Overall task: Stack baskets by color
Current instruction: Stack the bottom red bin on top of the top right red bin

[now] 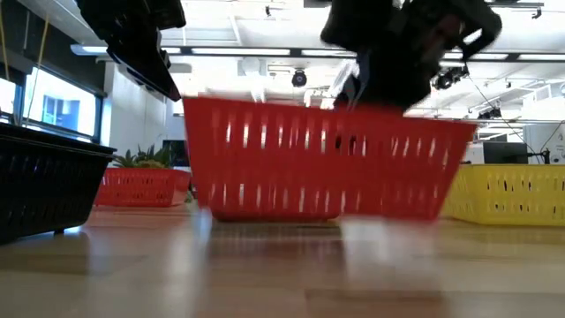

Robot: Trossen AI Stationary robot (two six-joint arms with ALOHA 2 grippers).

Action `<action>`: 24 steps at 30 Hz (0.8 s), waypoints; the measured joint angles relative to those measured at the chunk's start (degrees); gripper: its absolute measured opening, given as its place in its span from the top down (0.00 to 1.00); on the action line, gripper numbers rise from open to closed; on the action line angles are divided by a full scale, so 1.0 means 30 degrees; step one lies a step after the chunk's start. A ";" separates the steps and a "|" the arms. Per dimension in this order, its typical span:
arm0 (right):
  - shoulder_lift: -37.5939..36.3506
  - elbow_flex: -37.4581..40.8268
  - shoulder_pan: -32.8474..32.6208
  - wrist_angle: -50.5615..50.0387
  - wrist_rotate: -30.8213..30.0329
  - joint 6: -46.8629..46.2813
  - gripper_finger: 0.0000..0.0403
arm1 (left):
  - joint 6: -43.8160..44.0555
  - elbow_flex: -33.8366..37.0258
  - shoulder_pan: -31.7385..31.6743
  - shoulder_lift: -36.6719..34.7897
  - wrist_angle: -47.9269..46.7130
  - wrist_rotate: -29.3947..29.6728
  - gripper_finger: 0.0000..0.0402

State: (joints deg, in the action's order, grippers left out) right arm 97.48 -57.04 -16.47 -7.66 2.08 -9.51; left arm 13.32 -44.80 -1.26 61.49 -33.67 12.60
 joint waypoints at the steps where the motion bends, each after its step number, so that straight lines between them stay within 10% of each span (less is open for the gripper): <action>1: -0.0315 0.0000 0.0000 -0.0090 -0.0021 0.0048 1.00 | 0.0000 0.0000 0.0000 0.0000 0.0004 0.0000 0.74; 13: -0.5212 0.0007 0.1286 -0.3829 -0.2679 0.1999 1.00 | 0.0000 0.0000 0.0000 0.0000 -0.0047 -0.0006 0.74; 24: -0.9873 0.0006 0.6762 -0.7697 -0.3661 0.4683 1.00 | -0.0007 0.0000 0.0000 0.0000 -0.0337 -0.0005 0.74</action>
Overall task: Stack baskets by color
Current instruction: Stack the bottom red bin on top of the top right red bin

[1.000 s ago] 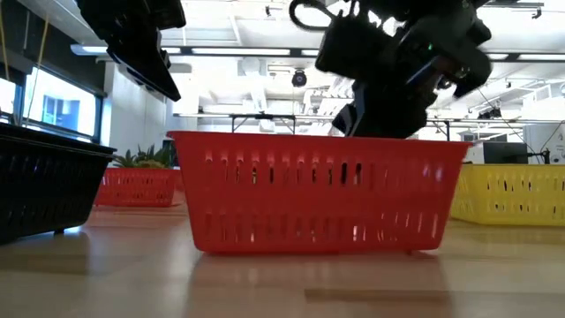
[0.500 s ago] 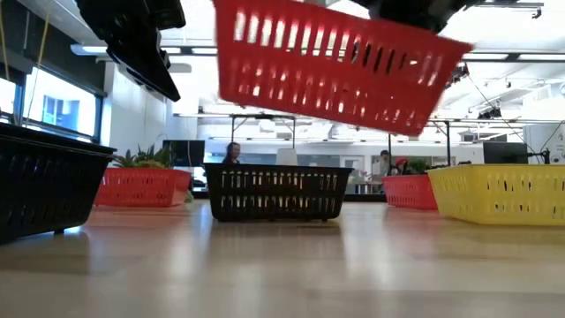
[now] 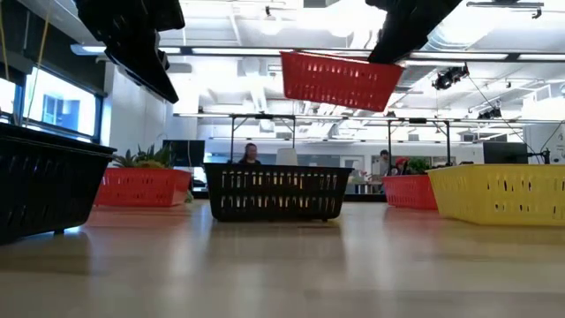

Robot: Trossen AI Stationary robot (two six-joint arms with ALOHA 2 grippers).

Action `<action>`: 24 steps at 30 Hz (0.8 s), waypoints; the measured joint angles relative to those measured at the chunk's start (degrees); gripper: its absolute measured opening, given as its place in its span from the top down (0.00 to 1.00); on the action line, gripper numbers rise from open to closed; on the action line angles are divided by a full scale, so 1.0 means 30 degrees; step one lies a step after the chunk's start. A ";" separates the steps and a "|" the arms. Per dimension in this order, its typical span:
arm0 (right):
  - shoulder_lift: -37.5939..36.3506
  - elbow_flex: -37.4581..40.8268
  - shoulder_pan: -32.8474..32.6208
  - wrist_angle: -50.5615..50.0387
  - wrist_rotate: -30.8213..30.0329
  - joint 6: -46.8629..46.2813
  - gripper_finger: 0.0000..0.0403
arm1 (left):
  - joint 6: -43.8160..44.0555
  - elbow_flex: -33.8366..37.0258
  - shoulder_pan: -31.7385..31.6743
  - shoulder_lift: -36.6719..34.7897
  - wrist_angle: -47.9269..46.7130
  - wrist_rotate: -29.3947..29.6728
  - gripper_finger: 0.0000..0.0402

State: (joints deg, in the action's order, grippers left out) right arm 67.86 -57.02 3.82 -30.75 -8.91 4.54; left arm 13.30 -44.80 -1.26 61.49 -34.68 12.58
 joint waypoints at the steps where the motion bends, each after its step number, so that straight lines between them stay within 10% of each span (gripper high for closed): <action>1: -0.0306 0.0000 0.0647 -0.0128 0.0029 0.0258 1.00 | -0.0025 0.0000 0.0000 0.0000 0.0004 0.0011 0.74; 24: -0.0611 -0.2196 0.9875 -0.4384 0.0269 0.5766 1.00 | -0.1978 0.0000 0.0000 0.0000 -0.0062 0.0014 0.74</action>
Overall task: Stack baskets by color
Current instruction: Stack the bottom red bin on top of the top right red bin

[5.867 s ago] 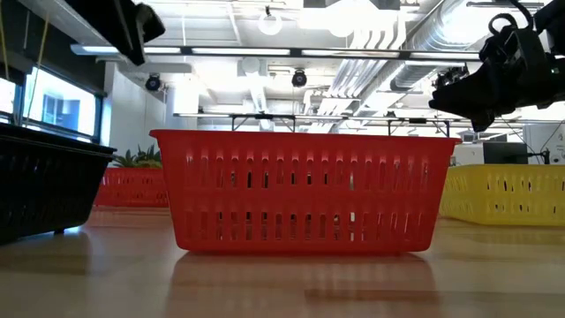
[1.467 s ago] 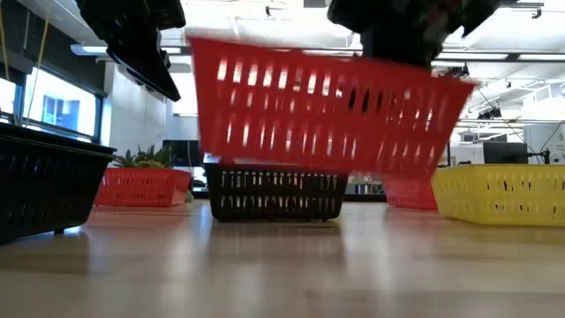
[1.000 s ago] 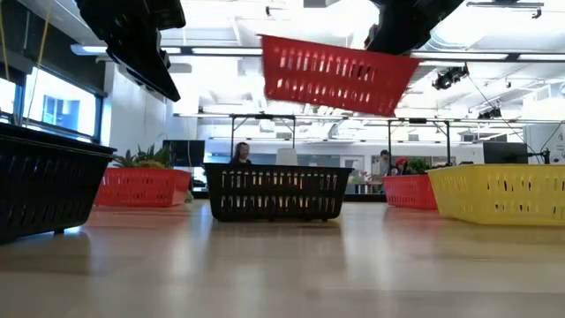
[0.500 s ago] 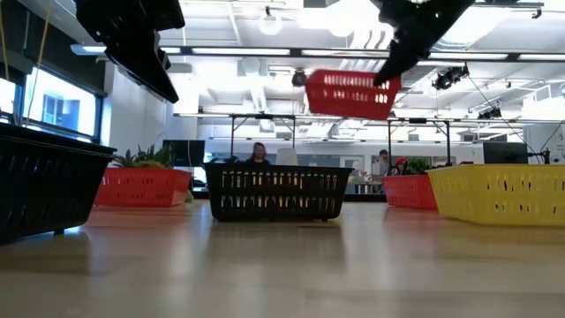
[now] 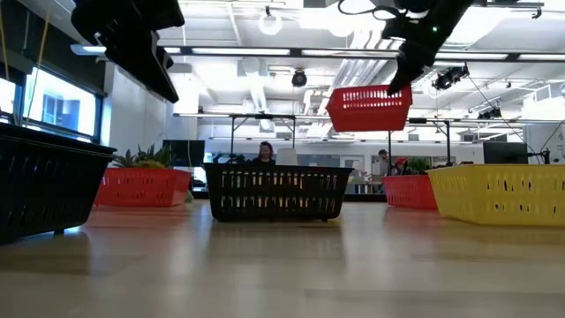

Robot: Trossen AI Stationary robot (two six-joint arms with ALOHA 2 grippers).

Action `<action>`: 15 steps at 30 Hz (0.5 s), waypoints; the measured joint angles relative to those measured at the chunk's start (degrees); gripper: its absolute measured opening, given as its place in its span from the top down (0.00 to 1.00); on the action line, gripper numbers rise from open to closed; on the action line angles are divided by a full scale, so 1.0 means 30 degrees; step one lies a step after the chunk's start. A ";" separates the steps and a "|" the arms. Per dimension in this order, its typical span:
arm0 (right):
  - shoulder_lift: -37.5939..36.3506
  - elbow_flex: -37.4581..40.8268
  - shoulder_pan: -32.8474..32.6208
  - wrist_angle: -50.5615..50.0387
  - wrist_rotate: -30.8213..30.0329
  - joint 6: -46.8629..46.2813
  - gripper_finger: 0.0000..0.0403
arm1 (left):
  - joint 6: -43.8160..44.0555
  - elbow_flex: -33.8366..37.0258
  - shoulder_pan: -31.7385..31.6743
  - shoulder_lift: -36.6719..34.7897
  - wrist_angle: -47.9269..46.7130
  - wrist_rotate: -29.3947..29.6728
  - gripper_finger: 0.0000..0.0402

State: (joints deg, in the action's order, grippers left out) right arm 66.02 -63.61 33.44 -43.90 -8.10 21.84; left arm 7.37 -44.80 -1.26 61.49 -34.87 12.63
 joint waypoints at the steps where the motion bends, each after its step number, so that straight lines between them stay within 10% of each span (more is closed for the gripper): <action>1: 0.0323 -0.0547 0.0186 -0.0331 0.0007 0.0116 1.00 | -0.0185 0.0000 0.0000 0.0000 -0.0002 -0.0002 0.74; 15: 0.5006 -0.8755 0.2768 -0.9577 0.2430 0.3956 1.00 | -0.1684 0.0000 0.0000 0.0000 -0.0124 0.0199 0.74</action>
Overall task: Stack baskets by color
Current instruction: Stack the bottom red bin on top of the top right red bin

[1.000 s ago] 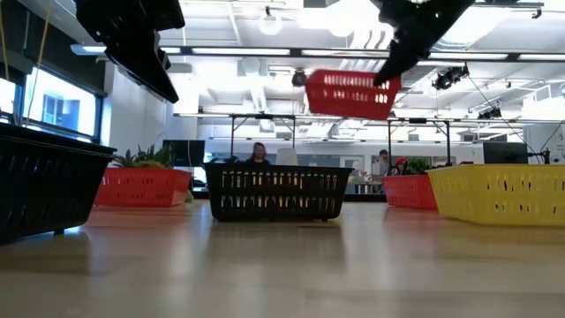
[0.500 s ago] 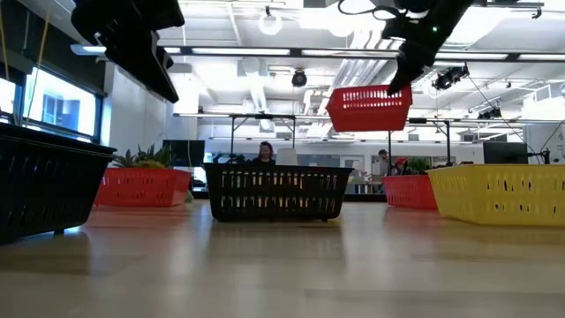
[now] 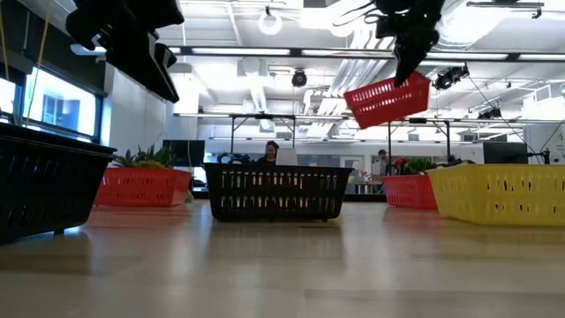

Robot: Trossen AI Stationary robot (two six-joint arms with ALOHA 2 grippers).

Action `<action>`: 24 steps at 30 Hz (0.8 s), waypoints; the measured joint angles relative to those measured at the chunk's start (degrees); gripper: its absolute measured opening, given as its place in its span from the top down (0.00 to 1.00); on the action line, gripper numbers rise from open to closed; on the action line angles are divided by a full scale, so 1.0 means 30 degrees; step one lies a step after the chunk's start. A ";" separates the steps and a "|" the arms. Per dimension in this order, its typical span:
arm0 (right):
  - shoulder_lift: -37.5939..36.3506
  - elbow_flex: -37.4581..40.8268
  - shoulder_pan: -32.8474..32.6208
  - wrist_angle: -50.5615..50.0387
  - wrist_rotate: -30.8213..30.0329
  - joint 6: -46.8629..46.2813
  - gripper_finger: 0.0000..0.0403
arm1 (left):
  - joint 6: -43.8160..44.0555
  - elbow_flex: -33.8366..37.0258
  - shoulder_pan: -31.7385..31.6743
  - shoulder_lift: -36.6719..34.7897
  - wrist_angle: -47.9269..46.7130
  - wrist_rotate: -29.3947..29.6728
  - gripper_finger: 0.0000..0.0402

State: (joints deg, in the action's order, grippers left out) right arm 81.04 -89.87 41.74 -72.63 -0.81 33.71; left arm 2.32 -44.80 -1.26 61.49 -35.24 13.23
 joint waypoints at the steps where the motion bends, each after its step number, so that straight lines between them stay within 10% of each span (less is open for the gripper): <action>1: 0.0264 -0.0472 0.0104 -0.0667 0.0238 0.0394 1.00 | -0.0010 0.0000 0.0000 0.0000 -0.0105 0.0133 0.74; 24: 0.1505 0.2137 0.0252 -0.2974 -0.2583 0.1783 1.00 | -0.0003 0.0000 -0.0007 0.0000 -0.0613 0.0520 0.74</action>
State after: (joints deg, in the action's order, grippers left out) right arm 85.56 -83.46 42.50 -81.56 -8.56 39.06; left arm 2.31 -44.80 -1.28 61.49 -37.08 14.79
